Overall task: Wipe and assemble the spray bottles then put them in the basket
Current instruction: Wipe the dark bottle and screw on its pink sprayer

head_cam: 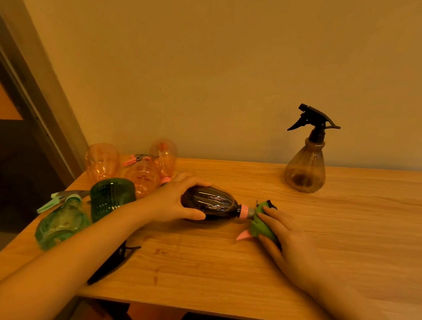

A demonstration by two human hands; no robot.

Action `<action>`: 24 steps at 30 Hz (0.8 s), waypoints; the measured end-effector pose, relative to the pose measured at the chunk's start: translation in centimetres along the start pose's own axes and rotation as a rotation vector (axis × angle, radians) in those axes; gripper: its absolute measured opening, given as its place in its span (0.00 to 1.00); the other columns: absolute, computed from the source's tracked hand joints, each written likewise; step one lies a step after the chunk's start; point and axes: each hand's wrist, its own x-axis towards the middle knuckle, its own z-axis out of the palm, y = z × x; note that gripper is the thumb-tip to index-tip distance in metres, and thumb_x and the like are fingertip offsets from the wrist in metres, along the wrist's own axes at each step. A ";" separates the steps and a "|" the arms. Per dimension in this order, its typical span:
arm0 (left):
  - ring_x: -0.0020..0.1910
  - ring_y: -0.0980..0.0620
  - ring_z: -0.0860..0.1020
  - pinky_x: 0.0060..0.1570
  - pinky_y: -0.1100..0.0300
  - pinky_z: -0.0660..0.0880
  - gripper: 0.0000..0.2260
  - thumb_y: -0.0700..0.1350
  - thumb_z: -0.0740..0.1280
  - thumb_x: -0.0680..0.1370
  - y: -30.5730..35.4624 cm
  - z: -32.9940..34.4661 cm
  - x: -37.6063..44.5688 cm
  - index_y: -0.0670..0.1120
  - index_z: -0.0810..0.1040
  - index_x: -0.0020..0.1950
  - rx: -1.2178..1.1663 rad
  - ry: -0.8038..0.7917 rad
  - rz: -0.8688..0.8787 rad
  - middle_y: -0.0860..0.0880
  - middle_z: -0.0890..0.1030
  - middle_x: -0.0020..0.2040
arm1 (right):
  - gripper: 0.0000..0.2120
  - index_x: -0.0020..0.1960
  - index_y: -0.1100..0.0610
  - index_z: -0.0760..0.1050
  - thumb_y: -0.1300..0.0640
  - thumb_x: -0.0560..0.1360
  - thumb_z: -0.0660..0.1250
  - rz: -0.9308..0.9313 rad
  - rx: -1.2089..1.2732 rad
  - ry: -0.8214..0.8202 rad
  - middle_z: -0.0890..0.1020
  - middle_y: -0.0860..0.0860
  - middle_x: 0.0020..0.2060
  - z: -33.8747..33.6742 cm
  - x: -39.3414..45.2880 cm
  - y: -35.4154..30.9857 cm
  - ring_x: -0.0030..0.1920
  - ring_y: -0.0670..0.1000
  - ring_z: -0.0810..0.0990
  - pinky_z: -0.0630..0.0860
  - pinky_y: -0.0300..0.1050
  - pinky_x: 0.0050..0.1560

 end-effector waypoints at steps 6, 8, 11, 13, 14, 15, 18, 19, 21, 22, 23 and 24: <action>0.64 0.54 0.67 0.65 0.56 0.68 0.30 0.55 0.75 0.69 0.1 0.1 0.1 0.67 0.64 0.65 0.010 -0.010 -0.004 0.56 0.65 0.63 | 0.20 0.62 0.51 0.76 0.44 0.75 0.58 -0.069 -0.083 -0.077 0.78 0.46 0.58 -1.2 -1.8 -0.1 0.59 0.46 0.73 0.75 0.47 0.58; 0.64 0.54 0.67 0.65 0.56 0.69 0.30 0.55 0.75 0.69 0.1 0.1 0.1 0.66 0.64 0.66 0.016 -0.009 -0.002 0.56 0.65 0.64 | 0.18 0.59 0.50 0.77 0.44 0.75 0.58 -0.054 -0.018 -0.063 0.79 0.44 0.56 -2.0 -1.8 -0.4 0.57 0.43 0.73 0.74 0.42 0.57; 0.65 0.54 0.67 0.64 0.57 0.68 0.30 0.55 0.75 0.69 0.2 0.2 0.1 0.65 0.64 0.66 0.036 -0.004 0.006 0.54 0.64 0.65 | 0.18 0.62 0.50 0.75 0.45 0.75 0.62 0.014 0.097 0.054 0.75 0.40 0.57 -2.1 -0.2 -1.2 0.59 0.41 0.71 0.68 0.39 0.60; 0.65 0.54 0.66 0.64 0.58 0.68 0.30 0.54 0.75 0.69 0.1 0.3 0.0 0.65 0.64 0.66 0.037 0.005 0.009 0.55 0.64 0.65 | 0.19 0.65 0.55 0.74 0.51 0.76 0.66 0.047 0.109 0.099 0.74 0.44 0.60 -1.3 1.5 -1.6 0.63 0.45 0.70 0.66 0.42 0.64; 0.65 0.54 0.66 0.64 0.58 0.68 0.30 0.54 0.75 0.69 0.1 0.3 0.0 0.65 0.64 0.66 0.034 0.008 0.008 0.55 0.64 0.65 | 0.20 0.66 0.56 0.73 0.54 0.76 0.67 0.051 0.099 0.094 0.74 0.47 0.62 -0.8 2.4 -2.0 0.65 0.47 0.70 0.63 0.42 0.66; 0.65 0.54 0.66 0.63 0.59 0.68 0.30 0.54 0.75 0.70 0.1 0.3 -0.1 0.65 0.64 0.66 0.030 0.011 0.008 0.55 0.64 0.65 | 0.21 0.67 0.57 0.72 0.55 0.76 0.68 0.049 0.089 0.074 0.74 0.50 0.64 -0.2 3.2 -2.3 0.66 0.49 0.69 0.61 0.41 0.67; 0.65 0.54 0.66 0.63 0.60 0.67 0.30 0.54 0.75 0.69 0.1 0.4 -0.2 0.64 0.64 0.66 0.032 0.031 0.009 0.55 0.64 0.65 | 0.23 0.70 0.59 0.69 0.55 0.77 0.66 0.032 0.057 -0.006 0.71 0.54 0.68 1.1 4.9 -3.0 0.70 0.53 0.66 0.55 0.37 0.68; 0.65 0.55 0.65 0.63 0.60 0.66 0.30 0.54 0.75 0.69 0.1 0.4 -0.2 0.64 0.64 0.66 0.041 0.040 0.010 0.55 0.64 0.65 | 0.23 0.70 0.59 0.68 0.55 0.77 0.65 0.025 0.036 -0.027 0.70 0.55 0.69 1.4 5.2 -3.2 0.70 0.53 0.66 0.54 0.37 0.68; 0.65 0.55 0.65 0.63 0.59 0.66 0.30 0.55 0.74 0.69 0.1 0.6 -0.2 0.62 0.65 0.68 0.062 0.051 0.009 0.55 0.64 0.65 | 0.23 0.71 0.59 0.67 0.53 0.78 0.64 0.018 -0.004 -0.053 0.71 0.55 0.68 1.7 5.2 -3.1 0.69 0.54 0.67 0.57 0.38 0.68; 0.65 0.55 0.66 0.62 0.60 0.67 0.31 0.56 0.74 0.69 0.1 0.7 -0.2 0.62 0.65 0.68 0.072 0.055 0.007 0.55 0.64 0.66 | 0.23 0.70 0.59 0.68 0.53 0.78 0.64 0.019 -0.016 -0.060 0.72 0.55 0.67 1.7 5.0 -3.0 0.69 0.54 0.68 0.58 0.40 0.68; 0.64 0.55 0.66 0.61 0.61 0.67 0.31 0.56 0.74 0.69 0.1 0.7 -0.2 0.61 0.65 0.69 0.078 0.059 0.006 0.55 0.64 0.66 | 0.23 0.70 0.59 0.68 0.52 0.78 0.64 0.017 -0.031 -0.072 0.72 0.55 0.67 1.6 4.8 -2.8 0.68 0.55 0.69 0.60 0.42 0.68; 0.64 0.55 0.66 0.60 0.62 0.66 0.31 0.56 0.74 0.69 0.1 0.8 -0.2 0.61 0.65 0.69 0.079 0.063 0.004 0.55 0.64 0.66 | 0.22 0.69 0.59 0.69 0.51 0.78 0.63 0.005 -0.060 -0.076 0.73 0.55 0.67 1.5 4.5 -2.7 0.67 0.55 0.70 0.63 0.44 0.67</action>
